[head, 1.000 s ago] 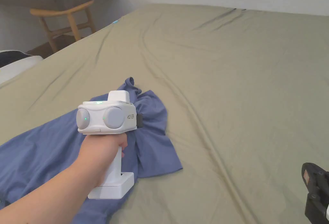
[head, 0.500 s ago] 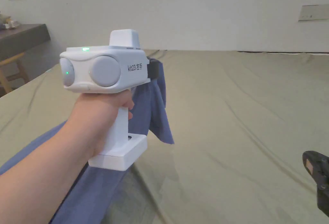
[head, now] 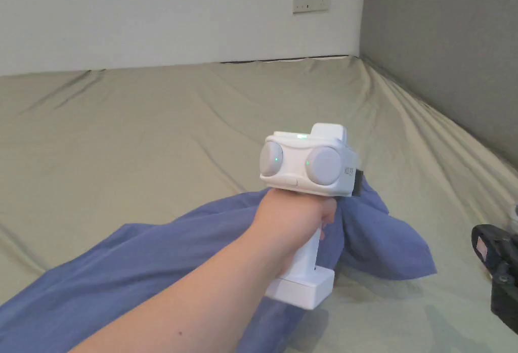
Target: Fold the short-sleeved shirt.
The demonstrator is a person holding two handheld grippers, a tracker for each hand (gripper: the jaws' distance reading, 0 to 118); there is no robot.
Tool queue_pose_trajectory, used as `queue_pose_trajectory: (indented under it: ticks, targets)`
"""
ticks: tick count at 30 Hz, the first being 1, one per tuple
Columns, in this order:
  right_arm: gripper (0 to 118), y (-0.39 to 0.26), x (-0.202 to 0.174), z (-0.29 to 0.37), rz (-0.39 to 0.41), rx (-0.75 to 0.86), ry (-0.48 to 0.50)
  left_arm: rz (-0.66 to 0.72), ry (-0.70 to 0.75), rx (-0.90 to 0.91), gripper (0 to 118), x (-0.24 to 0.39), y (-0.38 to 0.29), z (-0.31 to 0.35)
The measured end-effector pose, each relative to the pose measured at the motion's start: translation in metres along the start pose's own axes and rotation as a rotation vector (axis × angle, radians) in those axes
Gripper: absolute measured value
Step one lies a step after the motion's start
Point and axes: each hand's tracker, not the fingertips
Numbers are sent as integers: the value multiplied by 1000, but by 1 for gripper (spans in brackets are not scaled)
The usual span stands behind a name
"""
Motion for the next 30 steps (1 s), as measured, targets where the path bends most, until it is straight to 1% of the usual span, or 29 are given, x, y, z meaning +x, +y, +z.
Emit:
queue_pose_trajectory:
  ticks: [2, 4, 6, 7, 8, 9, 10, 11, 12, 15, 16, 17, 18, 19, 20, 21, 22, 23, 25, 28, 30]
  targets:
    - [0, -7, 6, 5, 6, -9, -18, -3, 2, -82, 4, 11, -33, -33]
    - [0, -14, 8, 8, 1, -21, -32, 1, 6, -110, 4, 16, -57, -56]
    - [0, -19, 9, 7, -11, -34, -31, -12, 22, -115, 5, 19, -78, -62]
    - [0, -21, 8, 5, -22, -45, -29, 0, 22, -79, 15, 16, -84, -61]
    - [0, -23, 6, 4, -22, -46, -25, 14, 29, -52, 38, 12, -89, -60]
    - [0, -24, 4, 1, -24, -48, -21, 46, 33, -35, 69, 8, -91, -55]
    - [0, -25, 3, -3, -28, -48, -18, 80, 39, -33, 105, 1, -89, -47]
    - [0, -24, 1, -6, -34, -47, -12, 111, 34, -1, 116, -10, -85, -31]
    - [0, -24, -2, -9, -44, -40, -3, 124, 22, 69, 116, -19, -81, -14]
    - [0, -19, -14, -25, -73, -26, 30, 151, 64, 236, 116, -56, -75, 62]
    - [0, -18, -19, -29, -79, -20, 44, 153, 87, 280, 115, -69, -77, 90]
    - [0, -18, -26, -34, -94, -20, 58, 163, 158, 346, 113, -82, -81, 122]
    - [0, -16, -31, -39, -94, -10, 73, 163, 213, 403, 107, -98, -87, 153]
    - [0, -16, -37, -43, -101, -7, 90, 147, 273, 439, 89, -111, -96, 180]
    - [0, -18, -44, -46, -111, -12, 103, 164, 398, 501, 66, -122, -110, 211]
    - [0, -19, -52, -49, -107, -3, 110, 185, 505, 544, 39, -132, -124, 237]
    - [0, -20, -59, -52, -107, -7, 118, 186, 560, 553, 9, -144, -137, 256]
    - [0, -21, -66, -55, -107, -13, 136, 184, 579, 531, 4, -160, -152, 277]
    - [0, -22, -78, -59, -98, -30, 160, 255, 580, 511, 0, -186, -182, 309]
    - [0, -24, -97, -59, -54, -26, 177, 271, 716, 437, 0, -216, -232, 336]
    - [0, -26, -108, -56, -12, -3, 201, 329, 738, 381, 0, -230, -264, 342]
